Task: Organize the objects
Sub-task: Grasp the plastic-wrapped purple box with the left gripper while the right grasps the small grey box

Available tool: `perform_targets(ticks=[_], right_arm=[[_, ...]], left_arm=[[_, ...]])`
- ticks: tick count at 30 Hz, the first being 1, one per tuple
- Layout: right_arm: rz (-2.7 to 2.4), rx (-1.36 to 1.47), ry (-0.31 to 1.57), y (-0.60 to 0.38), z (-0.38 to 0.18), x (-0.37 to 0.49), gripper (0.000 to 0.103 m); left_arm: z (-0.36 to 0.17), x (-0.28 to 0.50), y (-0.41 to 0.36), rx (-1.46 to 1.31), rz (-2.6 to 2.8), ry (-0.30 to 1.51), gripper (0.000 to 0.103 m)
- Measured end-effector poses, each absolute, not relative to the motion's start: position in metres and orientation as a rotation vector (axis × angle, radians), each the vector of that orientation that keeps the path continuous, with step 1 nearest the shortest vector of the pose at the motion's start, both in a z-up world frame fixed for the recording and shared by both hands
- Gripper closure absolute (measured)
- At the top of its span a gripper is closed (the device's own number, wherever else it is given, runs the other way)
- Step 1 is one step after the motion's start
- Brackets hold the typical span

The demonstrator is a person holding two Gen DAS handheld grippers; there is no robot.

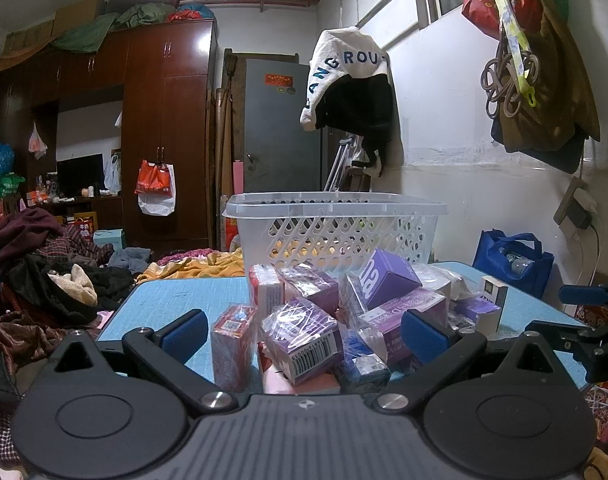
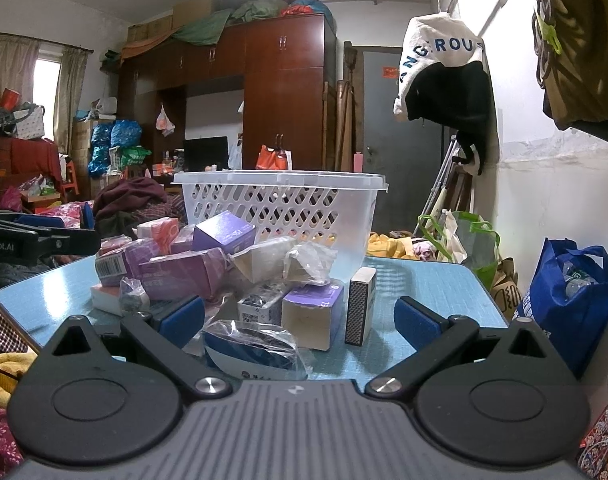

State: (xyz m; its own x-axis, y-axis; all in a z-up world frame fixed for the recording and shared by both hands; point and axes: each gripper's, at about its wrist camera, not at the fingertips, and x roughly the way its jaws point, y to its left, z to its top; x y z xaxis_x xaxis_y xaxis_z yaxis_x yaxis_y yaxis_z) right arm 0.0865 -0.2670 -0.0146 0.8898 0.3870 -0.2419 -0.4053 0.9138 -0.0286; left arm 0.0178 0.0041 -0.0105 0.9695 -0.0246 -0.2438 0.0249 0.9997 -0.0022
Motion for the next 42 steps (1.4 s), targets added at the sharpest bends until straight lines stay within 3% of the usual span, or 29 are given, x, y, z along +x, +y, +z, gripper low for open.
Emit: perform_targets(ticks=[16,21,34,37,42], right_arm=[[0.410,-0.084,0.234,-0.265,-0.022,0.089,0.000],[0.458,-0.064,0.253,-0.264,-0.032,0.090,0.001],[0.431,-0.079,0.180,-0.258,-0.022,0.091,0.007],[0.396,-0.040,0.194,-0.274,-0.015,0.107,0.013],[0.357,-0.012,0.261,-0.285,-0.010,0.142,0.050]], left_arm=[[-0.008,0.017,0.032,-0.033,0.029,0.217,0.001],[-0.023,0.020,0.045,-0.021,0.014,0.271,0.009],[-0.033,0.039,0.023,-0.049,-0.082,0.278,0.011],[-0.032,0.041,0.021,-0.055,-0.082,0.275,0.013],[-0.033,0.046,0.013,-0.045,-0.077,0.275,0.021]])
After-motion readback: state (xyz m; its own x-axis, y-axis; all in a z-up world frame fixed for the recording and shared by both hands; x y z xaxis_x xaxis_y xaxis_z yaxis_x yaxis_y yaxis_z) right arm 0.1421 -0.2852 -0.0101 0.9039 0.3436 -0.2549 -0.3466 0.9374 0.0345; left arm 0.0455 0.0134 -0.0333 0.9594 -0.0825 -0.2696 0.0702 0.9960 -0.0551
